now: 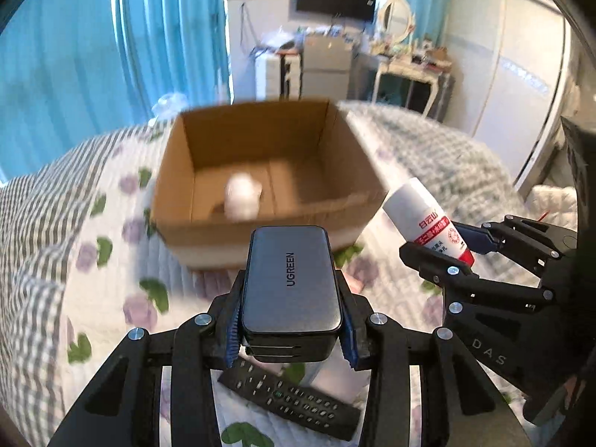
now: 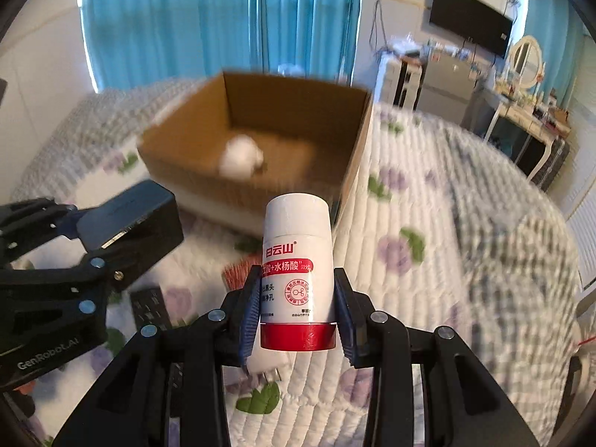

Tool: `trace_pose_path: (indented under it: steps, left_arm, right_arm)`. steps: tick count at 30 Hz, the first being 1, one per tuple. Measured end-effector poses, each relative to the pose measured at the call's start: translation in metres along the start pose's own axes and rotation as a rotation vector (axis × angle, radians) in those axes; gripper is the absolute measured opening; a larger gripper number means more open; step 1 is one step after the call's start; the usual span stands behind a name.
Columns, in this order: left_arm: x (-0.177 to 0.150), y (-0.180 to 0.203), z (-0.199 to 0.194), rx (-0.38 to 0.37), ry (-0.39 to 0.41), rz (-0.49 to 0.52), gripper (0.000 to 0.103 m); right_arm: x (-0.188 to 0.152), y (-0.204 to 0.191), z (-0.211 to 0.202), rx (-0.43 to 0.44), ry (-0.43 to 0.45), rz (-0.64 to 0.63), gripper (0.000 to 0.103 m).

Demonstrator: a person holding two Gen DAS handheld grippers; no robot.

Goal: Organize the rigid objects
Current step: 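Place the power bank in the box with the left tool while the right tool places the tube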

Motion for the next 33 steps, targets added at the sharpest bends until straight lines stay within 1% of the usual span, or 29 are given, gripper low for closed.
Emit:
trace_pose_path:
  steps: [2, 4, 6, 8, 10, 13, 16, 19, 23, 24, 27, 28, 29, 33]
  left_arm:
    - [0.019, 0.002, -0.002, -0.008, 0.024, 0.009, 0.042]
    - [0.035, 0.001, -0.003, 0.002, 0.046, 0.029, 0.042]
    - [0.051, -0.002, 0.005, 0.007, 0.052, 0.036, 0.042]
    - [0.063, -0.006, 0.021, 0.012, 0.045, 0.031, 0.043]
    - [0.071, -0.011, 0.039, 0.034, 0.036, 0.028, 0.043]
    - [0.077, -0.015, 0.074, 0.035, 0.011, 0.021, 0.043]
    - [0.076, -0.019, 0.102, 0.038, -0.013, 0.017, 0.043]
    - [0.071, -0.019, 0.131, 0.042, -0.045, 0.024, 0.043]
    - [0.064, -0.013, 0.150, 0.025, -0.064, 0.039, 0.043]
    - [0.063, -0.012, 0.152, 0.021, -0.064, 0.040, 0.043]
    - [0.066, -0.013, 0.149, 0.021, -0.041, 0.024, 0.050]
    - [0.068, -0.014, 0.145, 0.025, -0.030, 0.023, 0.060]
    - [0.070, -0.015, 0.139, 0.029, -0.015, 0.025, 0.066]
    - [0.079, -0.019, 0.112, 0.046, 0.032, 0.036, 0.066]
  right_arm:
    - [0.022, 0.002, -0.020, -0.014, 0.048, -0.011, 0.036]
    - [0.043, 0.005, -0.032, -0.018, 0.087, -0.017, 0.035]
    - [0.065, 0.010, -0.041, -0.025, 0.124, -0.020, 0.035]
    - [0.082, 0.013, -0.042, -0.034, 0.146, -0.026, 0.035]
    - [0.096, 0.017, -0.035, -0.035, 0.156, -0.027, 0.035]
    - [0.112, 0.023, -0.016, -0.030, 0.153, -0.017, 0.035]
    - [0.117, 0.030, 0.014, -0.021, 0.133, 0.005, 0.035]
    - [0.115, 0.038, 0.038, -0.005, 0.111, 0.023, 0.035]
    - [0.106, 0.047, 0.063, 0.005, 0.086, 0.037, 0.035]
    - [0.104, 0.050, 0.066, 0.008, 0.083, 0.041, 0.035]
    - [0.098, 0.059, 0.071, 0.012, 0.072, 0.058, 0.035]
    - [0.098, 0.060, 0.070, 0.010, 0.071, 0.063, 0.035]
    - [0.098, 0.062, 0.068, 0.008, 0.072, 0.066, 0.036]
    - [0.104, 0.065, 0.059, 0.004, 0.082, 0.076, 0.036]
Point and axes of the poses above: each gripper's, at about its wrist camera, not at the fingertips, and z roughly the way its jaws point, y to its right, x to its top, the point moved 9 cm from there along z, roughly the way its jaws point, and after that the axes turned 3 degrees about -x, right-handed, at the moved point
